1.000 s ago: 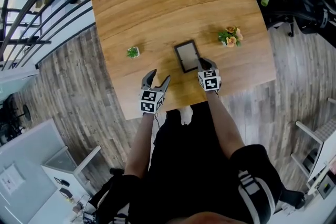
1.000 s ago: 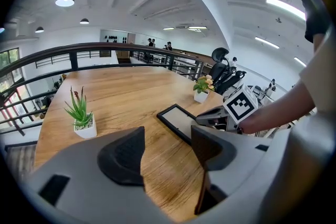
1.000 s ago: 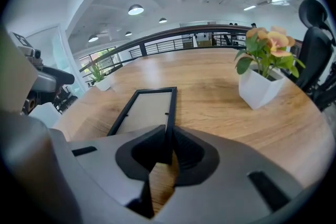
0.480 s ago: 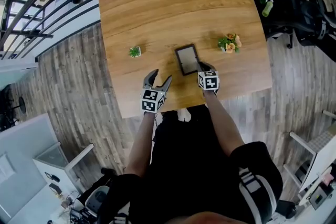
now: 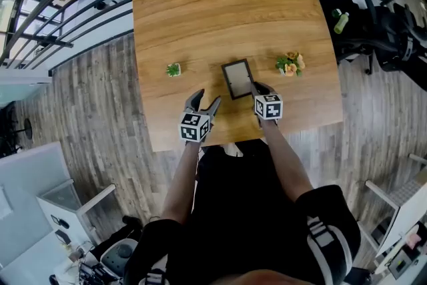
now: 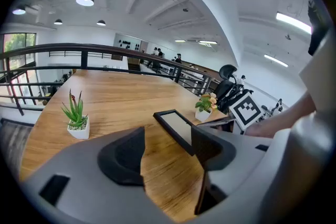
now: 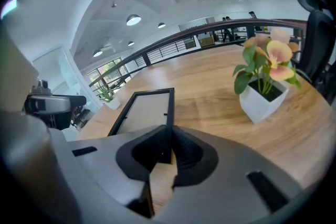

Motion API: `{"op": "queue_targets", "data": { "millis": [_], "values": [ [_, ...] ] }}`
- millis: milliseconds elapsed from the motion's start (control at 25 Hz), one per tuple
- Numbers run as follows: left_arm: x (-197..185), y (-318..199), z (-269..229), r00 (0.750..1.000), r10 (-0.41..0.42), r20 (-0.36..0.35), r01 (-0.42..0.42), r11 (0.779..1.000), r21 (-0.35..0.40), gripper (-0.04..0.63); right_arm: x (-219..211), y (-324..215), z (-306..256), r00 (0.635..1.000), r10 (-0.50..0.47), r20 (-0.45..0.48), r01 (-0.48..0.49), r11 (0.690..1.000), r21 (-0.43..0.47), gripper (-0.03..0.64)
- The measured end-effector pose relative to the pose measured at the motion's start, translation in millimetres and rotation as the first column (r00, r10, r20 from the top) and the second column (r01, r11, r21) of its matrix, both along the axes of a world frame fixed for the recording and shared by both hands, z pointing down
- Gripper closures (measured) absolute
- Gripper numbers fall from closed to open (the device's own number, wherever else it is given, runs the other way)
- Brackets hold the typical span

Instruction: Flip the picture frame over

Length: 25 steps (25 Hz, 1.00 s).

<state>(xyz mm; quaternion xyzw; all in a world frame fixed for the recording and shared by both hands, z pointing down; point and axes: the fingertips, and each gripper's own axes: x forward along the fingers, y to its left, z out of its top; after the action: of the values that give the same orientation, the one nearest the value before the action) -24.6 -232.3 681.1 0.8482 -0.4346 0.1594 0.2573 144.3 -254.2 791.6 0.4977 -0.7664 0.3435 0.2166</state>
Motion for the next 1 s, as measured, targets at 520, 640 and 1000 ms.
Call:
{"op": "queue_targets", "data": {
  "millis": [520,640,1000],
  "values": [
    [4.0,-55.2,-43.2,0.949,-0.170,-0.267,0.175,0.985,-0.005,0.316,8.7,-8.0,-56.7,0.994,-0.095,0.052,0.089,0.990,0.108,0.568],
    [5.6,-58.7,-51.5,0.905,-0.216,-0.367,0.216,0.976,-0.041,0.318,8.9,-7.2,-64.9,0.991,-0.119,0.061,0.111,0.986,0.127,0.568],
    [0.7,-63.1,-52.7,0.873,-0.227,-0.432,0.199,0.974,-0.110,0.317,-12.7,-17.2,-93.7,0.974,-0.199,0.104,0.174,0.961,0.213,0.568]
  ]
}}
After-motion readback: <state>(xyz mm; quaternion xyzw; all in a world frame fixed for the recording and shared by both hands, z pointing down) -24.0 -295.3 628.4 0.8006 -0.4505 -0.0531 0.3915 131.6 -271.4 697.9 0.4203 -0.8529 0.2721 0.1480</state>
